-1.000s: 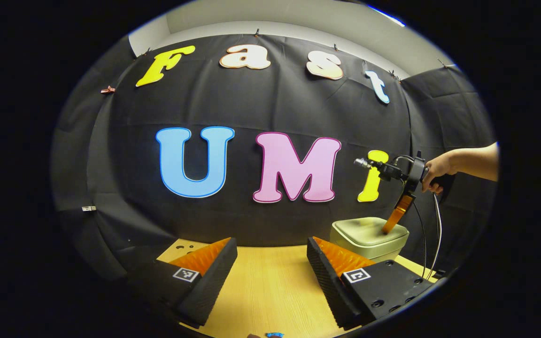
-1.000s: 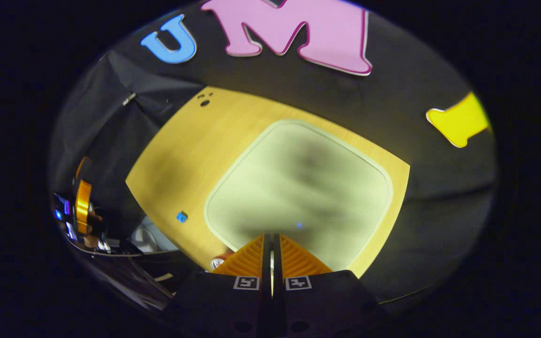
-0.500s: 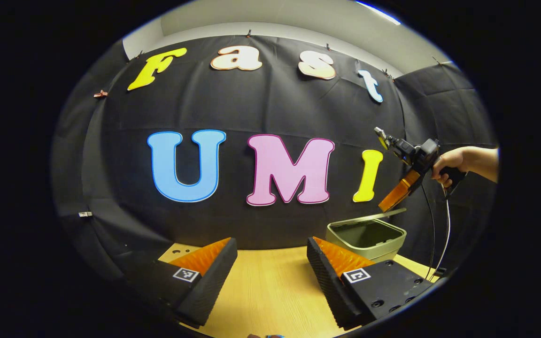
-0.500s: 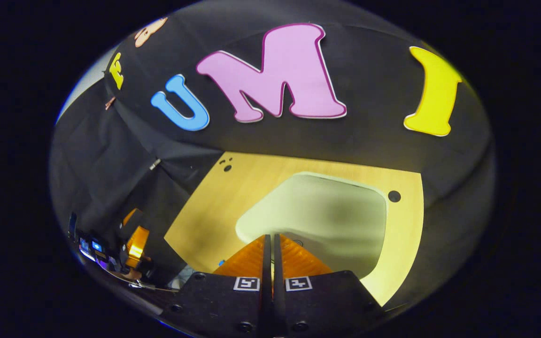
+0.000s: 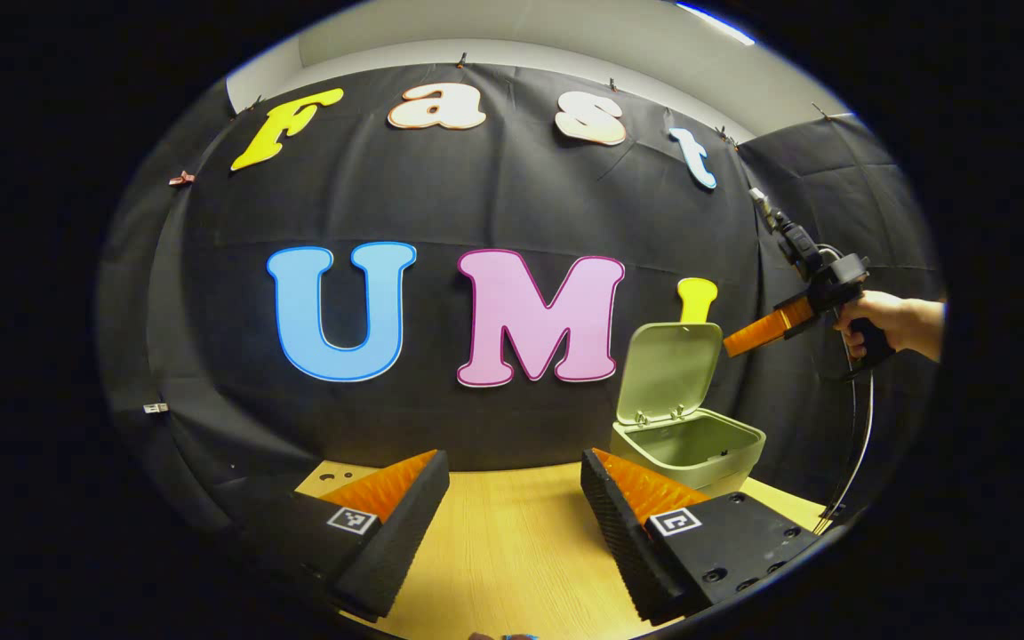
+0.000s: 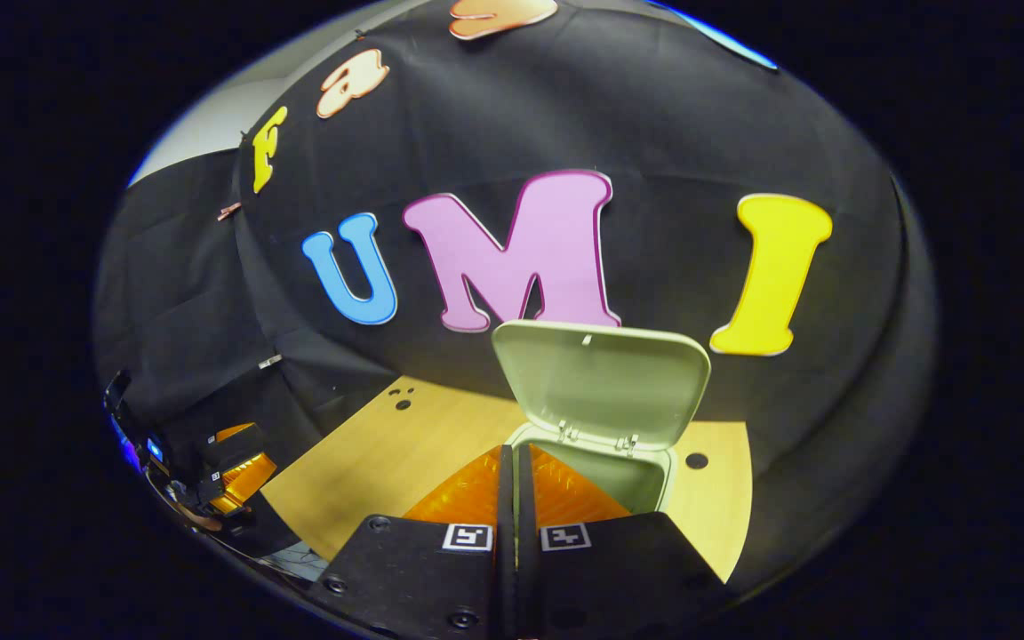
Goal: Press the lid of the desktop garbage bin to open it, pick up the crumpled paper on the desktop and throw it into the bin, then pick up the pop can on the desktop and drop it into the bin, and finally close the garbage bin lid.
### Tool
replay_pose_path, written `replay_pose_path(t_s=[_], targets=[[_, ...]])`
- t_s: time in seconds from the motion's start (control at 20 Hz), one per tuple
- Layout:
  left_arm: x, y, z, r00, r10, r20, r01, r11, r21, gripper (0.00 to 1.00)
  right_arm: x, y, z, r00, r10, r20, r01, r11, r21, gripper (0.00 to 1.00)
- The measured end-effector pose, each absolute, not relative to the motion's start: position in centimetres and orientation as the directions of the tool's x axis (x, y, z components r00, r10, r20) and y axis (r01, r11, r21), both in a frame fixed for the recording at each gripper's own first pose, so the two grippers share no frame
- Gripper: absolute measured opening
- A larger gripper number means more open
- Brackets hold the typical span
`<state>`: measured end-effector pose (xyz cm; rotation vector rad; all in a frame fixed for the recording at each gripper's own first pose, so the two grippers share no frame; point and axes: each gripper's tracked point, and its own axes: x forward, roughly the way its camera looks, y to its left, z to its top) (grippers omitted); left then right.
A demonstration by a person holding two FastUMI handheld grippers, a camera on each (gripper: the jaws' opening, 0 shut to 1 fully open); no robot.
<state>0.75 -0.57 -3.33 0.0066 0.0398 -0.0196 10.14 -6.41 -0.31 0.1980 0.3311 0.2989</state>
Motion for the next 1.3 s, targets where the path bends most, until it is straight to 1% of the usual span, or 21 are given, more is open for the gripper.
replay_pose_path(t_s=[0.1, 0.2, 0.45, 0.65, 0.75, 0.8, 0.85, 0.9, 0.95, 1.05, 1.1, 1.2, 1.3], targets=[[0.7, -0.3, -3.9, 0.999, -0.013, -0.050, 0.012, 1.000, -0.003, 0.96, 9.3, -6.2, 0.5, 0.924, 0.304, -0.230, -0.261, 0.945, 0.198, 0.05], [0.5, -0.2, -4.5, 0.998, -0.017, -0.054, 0.017, 1.000, -0.010, 0.96, 8.4, -5.9, 0.5, 0.936, 0.288, -0.202, -0.259, 0.953, 0.157, 0.05], [-0.2, 0.5, -7.2, 0.994, -0.016, -0.107, 0.016, 1.000, 0.002, 0.96, 6.5, -4.3, -0.3, 0.952, 0.256, -0.170, -0.241, 0.965, 0.103, 0.05], [-1.0, 1.5, -11.4, 0.982, -0.011, -0.189, 0.016, 1.000, 0.026, 0.96, 4.8, -2.3, -1.8, 0.941, 0.292, -0.171, -0.280, 0.956, 0.091, 0.06], [-1.4, 1.8, -14.0, 0.971, -0.023, -0.239, 0.032, 0.999, 0.032, 0.96, 4.1, -2.0, -2.5, 0.940, 0.292, -0.177, -0.282, 0.956, 0.082, 0.14], [-1.8, 1.8, -15.3, 0.963, -0.037, -0.266, 0.045, 0.999, 0.022, 0.96, 3.8, -1.7, -2.9, 0.938, 0.298, -0.179, -0.287, 0.954, 0.085, 0.24], [-2.0, 1.8, -16.9, 0.953, -0.050, -0.299, 0.055, 0.998, 0.008, 0.96, 3.5, -1.3, -2.9, 0.937, 0.304, -0.173, -0.291, 0.952, 0.094, 0.31], [-2.3, 1.9, -18.5, 0.940, -0.057, -0.336, 0.059, 0.998, -0.005, 0.95, 3.3, -1.0, -2.9, 0.937, 0.308, -0.165, -0.293, 0.950, 0.109, 0.29], [-2.6, 2.0, -20.1, 0.927, -0.059, -0.370, 0.058, 0.998, -0.014, 0.96, 3.0, -0.7, -3.0, 0.937, 0.314, -0.157, -0.296, 0.947, 0.126, 0.30], [-3.1, 2.0, -22.7, 0.901, -0.075, -0.428, 0.071, 0.997, -0.025, 0.96, 2.7, -0.6, -3.5, 0.938, 0.310, -0.158, -0.287, 0.946, 0.152, 0.36], [-3.5, 2.0, -23.9, 0.886, -0.087, -0.455, 0.085, 0.996, -0.025, 0.96, 2.4, -0.6, -3.8, 0.937, 0.308, -0.164, -0.282, 0.946, 0.161, 0.42], [-4.2, 1.8, -26.6, 0.855, -0.111, -0.506, 0.119, 0.993, -0.018, 0.96, 1.9, -0.7, -4.3, 0.937, 0.304, -0.172, -0.275, 0.946, 0.174, 0.47], [-5.1, 1.8, -29.2, 0.818, -0.126, -0.561, 0.146, 0.989, -0.010, 0.96, 1.4, -0.8, -4.6, 0.939, 0.297, -0.176, -0.264, 0.946, 0.186, 0.49]])
